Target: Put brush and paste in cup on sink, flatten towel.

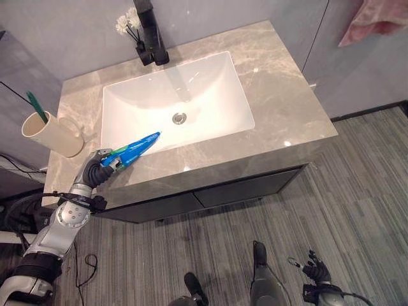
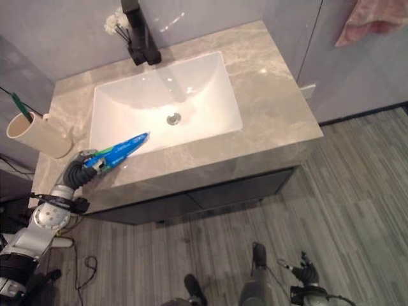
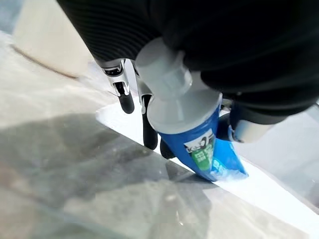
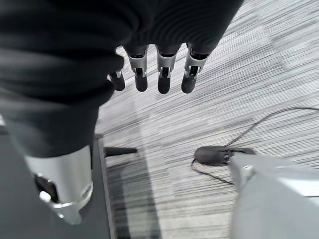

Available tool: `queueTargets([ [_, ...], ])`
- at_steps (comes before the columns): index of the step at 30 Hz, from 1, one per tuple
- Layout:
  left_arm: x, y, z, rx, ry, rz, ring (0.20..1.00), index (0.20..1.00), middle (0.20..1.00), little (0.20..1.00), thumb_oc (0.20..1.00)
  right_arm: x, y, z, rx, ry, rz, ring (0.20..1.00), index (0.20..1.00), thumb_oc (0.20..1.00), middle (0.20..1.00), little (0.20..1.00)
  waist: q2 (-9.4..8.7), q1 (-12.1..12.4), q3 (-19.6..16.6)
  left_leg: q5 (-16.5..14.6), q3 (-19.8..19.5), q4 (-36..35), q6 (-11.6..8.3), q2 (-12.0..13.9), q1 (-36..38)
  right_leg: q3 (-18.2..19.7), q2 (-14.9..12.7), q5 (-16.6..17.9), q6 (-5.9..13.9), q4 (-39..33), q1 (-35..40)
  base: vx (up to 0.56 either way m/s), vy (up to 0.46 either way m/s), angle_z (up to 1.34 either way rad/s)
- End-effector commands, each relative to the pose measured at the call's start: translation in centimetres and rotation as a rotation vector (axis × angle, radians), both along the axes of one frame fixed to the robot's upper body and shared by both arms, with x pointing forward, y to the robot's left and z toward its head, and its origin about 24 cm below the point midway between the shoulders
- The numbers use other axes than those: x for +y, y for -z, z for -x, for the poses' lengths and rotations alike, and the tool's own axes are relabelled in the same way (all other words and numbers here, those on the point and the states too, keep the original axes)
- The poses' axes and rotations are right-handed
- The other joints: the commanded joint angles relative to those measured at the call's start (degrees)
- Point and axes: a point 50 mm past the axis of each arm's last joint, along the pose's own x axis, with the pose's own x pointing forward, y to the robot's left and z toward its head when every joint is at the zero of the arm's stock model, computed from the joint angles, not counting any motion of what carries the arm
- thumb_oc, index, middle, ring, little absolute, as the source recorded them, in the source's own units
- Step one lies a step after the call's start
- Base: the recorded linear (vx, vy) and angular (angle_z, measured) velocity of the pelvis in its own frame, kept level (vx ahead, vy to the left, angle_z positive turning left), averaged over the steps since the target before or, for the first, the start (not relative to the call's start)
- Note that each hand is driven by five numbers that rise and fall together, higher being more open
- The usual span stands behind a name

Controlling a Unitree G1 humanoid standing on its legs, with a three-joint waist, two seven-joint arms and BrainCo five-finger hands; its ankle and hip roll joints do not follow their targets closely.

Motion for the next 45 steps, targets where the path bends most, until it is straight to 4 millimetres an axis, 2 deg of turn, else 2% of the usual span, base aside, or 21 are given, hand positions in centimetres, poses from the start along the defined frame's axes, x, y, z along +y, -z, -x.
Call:
queueTargets([
  [1,-2.4,0.8,0.3,0.027,0.147,-0.052,0.2,0.2,0.2,0.2,0.2,-1.2,0.0,0.6,-0.012,0.123,0.006,1.0,1.0,1.0,1.0,1.0,1.27,-2.18,0.87,2.97,-5.69,0.56,-2.37,3.44,2.24,0.04,-0.82,-5.38,4.55,4.82,4.39,0.0,0.0,0.0],
  [4,-2.5,0.2,0.1,-0.005,0.141,-0.072,0.2,0.2,0.2,0.2,0.2,-1.9,0.6,2.3,0.024,0.251,-0.024,1.0,1.0,1.0,1.0,1.0,0.17,-1.89,-0.42,2.65,-6.24,0.56,-2.35,3.56,3.33,-0.87,-0.57,-5.62,4.47,4.64,6.19,0.01,-0.015,0.1],
  [10,-2.4,-2.3,-0.5,-0.145,0.107,-0.096,0.2,0.2,0.2,0.2,0.2,-4.0,0.0,3.5,-0.056,0.503,-0.05,1.0,1.0,1.0,1.0,1.0,-3.45,-1.28,-3.89,1.85,-7.33,0.56,-2.21,3.96,4.57,-2.08,-0.11,-5.17,4.48,3.78,8.63,0.0,0.005,0.06],
  [15,-2.9,-5.3,-1.0,-0.329,0.078,-0.016,0.2,0.2,0.2,0.2,0.2,-9.7,-5.0,1.2,-0.291,0.647,0.118,1.0,1.0,1.0,1.0,1.0,-7.24,-0.84,-6.82,0.58,-8.04,0.56,-2.02,3.99,5.6,-2.76,-0.25,-4.72,5.12,2.82,10.5,-0.02,0.032,0.07],
  [17,-3.3,-5.9,-1.1,-0.368,0.083,-0.001,0.2,0.2,0.2,0.2,0.2,-10.2,-6.0,0.3,-0.334,0.634,0.153,1.0,1.0,1.0,1.0,1.0,-7.71,-0.72,-7.21,0.43,-8.21,0.56,-1.93,3.96,5.55,-2.82,-0.28,-4.55,5.2,2.65,10.62,0.0,0.0,0.0],
  [20,-4.1,-7.5,-1.0,-0.479,0.077,0.058,0.2,0.2,0.2,0.2,0.2,-11.4,-11.4,-4.0,-0.597,0.575,0.253,1.0,1.0,1.0,1.0,1.0,-9.15,-0.89,-8.11,0.17,-8.42,0.56,-1.81,4.03,5.56,-2.84,-0.29,-4.26,5.33,2.41,10.77,-0.04,0.039,0.01],
  [21,-4.1,-7.5,-1.0,-0.48,0.077,0.058,0.2,0.2,0.2,0.2,0.2,-11.4,-11.4,-4.0,-0.597,0.575,0.255,1.0,1.0,1.0,1.0,1.0,-9.16,-0.9,-8.13,0.42,-8.43,0.56,-1.76,4.02,5.37,-2.84,-0.29,-4.05,5.24,2.41,10.59,0.0,0.0,0.0],
  [24,-4.5,-8.7,-0.6,-0.563,0.079,0.102,0.2,0.2,0.2,0.2,0.2,-10.9,-15.8,-6.8,-0.82,0.499,0.29,1.0,1.0,1.0,1.0,1.0,-10.34,-0.98,-9.01,-0.09,-8.64,0.56,-1.6,4.1,5.55,-2.77,-0.12,-4.36,5.24,2.57,11.04,-0.02,0.009,0.01],
  [26,-5.1,-9.8,-0.3,-0.622,0.096,0.115,0.2,0.2,0.2,0.2,0.2,-9.6,-19.6,-8.8,-0.988,0.372,0.314,1.0,1.0,1.0,1.0,1.0,-11.06,-1.12,-9.39,0.16,-8.75,0.56,-1.45,4.31,5.41,-2.93,-0.13,-4.42,5.04,3.08,10.95,-0.02,0.022,0.04],
  [27,-5.7,-11.0,-0.1,-0.683,0.12,0.102,0.2,0.2,0.2,0.2,0.2,-8.0,-23.5,-10.5,-1.136,0.218,0.348,1.0,1.0,1.0,1.0,1.0,-11.6,-1.19,-9.68,-0.19,-8.66,0.56,-1.41,4.43,5.83,-2.81,-0.08,-4.97,5.09,3.68,11.31,-0.02,0.022,0.04],
  [30,-6.8,-12.1,-0.1,-0.73,0.168,0.097,0.2,0.2,0.2,0.2,0.2,-6.8,-26.5,-12.3,-1.187,0.052,0.408,1.0,1.0,1.0,1.0,1.0,-12.21,-0.79,-10.26,-0.26,-8.63,0.56,-1.3,4.44,6.02,-2.73,-0.06,-5.09,5.1,3.83,11.54,-0.02,0.014,0.09],
  [31,-8.0,-13.3,0.0,-0.78,0.222,0.112,0.2,0.2,0.2,0.2,0.2,-4.5,-29.3,-14.3,-1.266,-0.118,0.408,1.0,1.0,1.0,1.0,1.0,-12.63,-0.42,-10.65,0.07,-8.48,0.56,-1.24,4.38,5.89,-2.7,-0.07,-4.86,5.0,3.73,11.43,-0.02,0.015,0.08],
  [32,-7.9,-13.4,0.0,-0.782,0.219,0.112,0.2,0.2,0.2,0.2,0.2,-4.4,-29.4,-14.4,-1.268,-0.12,0.407,1.0,1.0,1.0,1.0,1.0,-12.57,-0.54,-10.59,0.07,-8.45,0.56,-1.23,4.37,5.87,-2.67,-0.08,-4.85,5.01,3.72,11.39,-0.04,0.015,0.02],
  [33,-9.2,-14.4,0.2,-0.824,0.277,0.136,0.2,0.2,0.2,0.2,0.2,-1.1,-31.6,-16.3,-1.321,-0.356,0.348,1.0,1.0,1.0,1.0,1.0,-13.09,0.08,-10.9,0.16,-8.32,0.56,-1.25,4.34,6.07,-2.59,-0.03,-4.83,4.95,3.66,11.59,0.0,0.0,0.0],
  [34,-9.1,-14.4,0.2,-0.826,0.273,0.136,0.2,0.2,0.2,0.2,0.2,-1.0,-31.7,-16.4,-1.323,-0.361,0.346,1.0,1.0,1.0,1.0,1.0,-12.98,-0.12,-10.87,0.18,-8.3,0.56,-1.25,4.34,6.01,-2.57,-0.03,-4.81,4.94,3.66,11.51,-0.01,0.015,-0.05],
  [36,-10.9,-15.3,0.5,-0.86,0.36,0.206,0.2,0.2,0.2,0.2,0.2,4.2,-33.6,-18.8,-1.394,-0.621,0.133,1.0,1.0,1.0,1.0,1.0,-13.39,0.93,-11.04,0.12,-8.13,0.56,-1.33,4.37,6.51,-2.5,-0.09,-4.95,4.93,3.7,11.96,0.0,0.017,-0.05],
  [37,-10.8,-15.4,0.5,-0.862,0.357,0.205,0.2,0.2,0.2,0.2,0.2,4.3,-33.7,-18.9,-1.396,-0.624,0.131,1.0,1.0,1.0,1.0,1.0,-13.35,0.79,-11.03,0.32,-8.12,0.56,-1.29,4.36,6.32,-2.48,-0.1,-4.77,4.87,3.66,11.79,0.0,0.0,0.0],
  [38,-11.9,-15.9,0.8,-0.882,0.41,0.237,0.2,0.2,0.2,0.2,0.2,9.2,-34.1,-20.2,-1.412,-0.791,-0.067,1.0,1.0,1.0,1.0,1.0,-13.5,1.68,-10.98,0.16,-7.95,0.56,-1.27,4.3,6.66,-2.27,-0.15,-4.74,4.81,3.55,12.04,0.0,0.0,0.0],
  [40,-12.1,-16.1,1.0,-0.881,0.426,0.248,0.2,0.2,0.2,0.2,0.2,12.3,-34.5,-20.6,-1.416,-0.884,-0.181,1.0,1.0,1.0,1.0,1.0,-13.42,1.98,-11.1,0.37,-7.95,0.56,-1.15,4.21,6.56,-2.32,-0.19,-4.5,4.66,3.35,11.89,0.0,0.0,0.0],
  [44,-13.5,-16.4,1.7,-0.892,0.493,0.287,0.2,0.2,0.2,0.2,0.2,20.4,-35.3,-21.0,-1.448,-1.009,-0.598,1.0,1.0,1.0,1.0,1.0,-13.26,4.26,-10.48,0.17,-8.94,0.56,-0.98,3.81,6.44,-3.39,-0.75,-4.74,4.57,3.2,12.67,0.02,0.014,0.05],
  [45,-13.4,-16.5,1.7,-0.893,0.493,0.286,0.2,0.2,0.2,0.2,0.2,20.5,-35.4,-21.0,-1.449,-1.01,-0.599,1.0,1.0,1.0,1.0,1.0,-13.31,4.17,-10.52,0.37,-8.98,0.56,-0.95,3.78,6.24,-3.42,-0.77,-4.58,4.51,3.14,12.52,0.01,0.01,0.08],
])
